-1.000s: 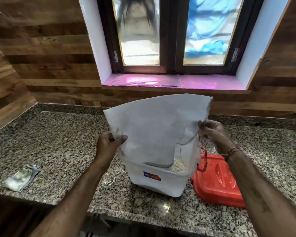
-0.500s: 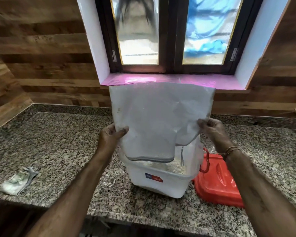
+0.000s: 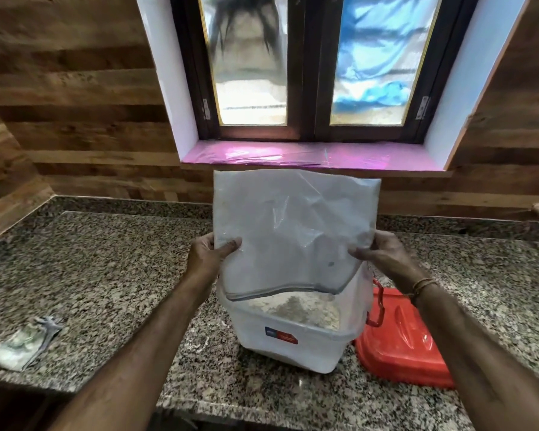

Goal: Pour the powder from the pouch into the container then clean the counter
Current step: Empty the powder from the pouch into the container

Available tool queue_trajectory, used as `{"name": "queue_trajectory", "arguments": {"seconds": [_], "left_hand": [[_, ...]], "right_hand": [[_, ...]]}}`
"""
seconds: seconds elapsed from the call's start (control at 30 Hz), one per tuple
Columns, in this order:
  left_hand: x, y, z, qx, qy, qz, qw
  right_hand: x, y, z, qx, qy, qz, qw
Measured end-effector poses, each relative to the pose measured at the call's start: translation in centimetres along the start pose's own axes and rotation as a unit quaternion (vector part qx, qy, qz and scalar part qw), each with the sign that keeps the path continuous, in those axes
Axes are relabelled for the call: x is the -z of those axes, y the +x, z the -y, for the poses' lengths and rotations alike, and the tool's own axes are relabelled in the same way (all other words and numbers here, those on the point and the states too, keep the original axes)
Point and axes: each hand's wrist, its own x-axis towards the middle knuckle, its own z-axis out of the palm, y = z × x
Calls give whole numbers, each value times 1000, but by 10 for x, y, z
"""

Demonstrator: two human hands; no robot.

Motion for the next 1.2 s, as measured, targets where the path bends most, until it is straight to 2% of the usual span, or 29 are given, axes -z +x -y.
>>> {"name": "queue_trajectory", "arguments": {"seconds": [0.1,0.27,0.4,0.57,0.73,0.87,0.93,1.07,1.2], "left_hand": [[-5,8,-7,16,-44,-5,999],[-10,28,-14,55,-73,-43,995],[-11,39,-22,119,-116,-58,984],[1,57,-25,177,-131,7,975],[15,76,-28,210,-178,81,958],[57,97,-32,216,-185,115,952],[87,113,-31,219,-176,111,953],[163,135,-27,221,-142,82,961],[251,133,-9,217,-59,69,972]], "right_hand": [[6,8,11,19,31,-21,999],[7,15,9,7,30,21,999],[-1,23,15,14,59,-14,998],[-9,38,21,-38,41,-95,994],[-26,51,32,-105,40,-124,986],[-56,59,57,-147,74,-117,979],[-81,63,73,-167,121,-79,975],[-154,71,101,-256,147,7,955],[-243,90,96,-227,87,13,970]]}}
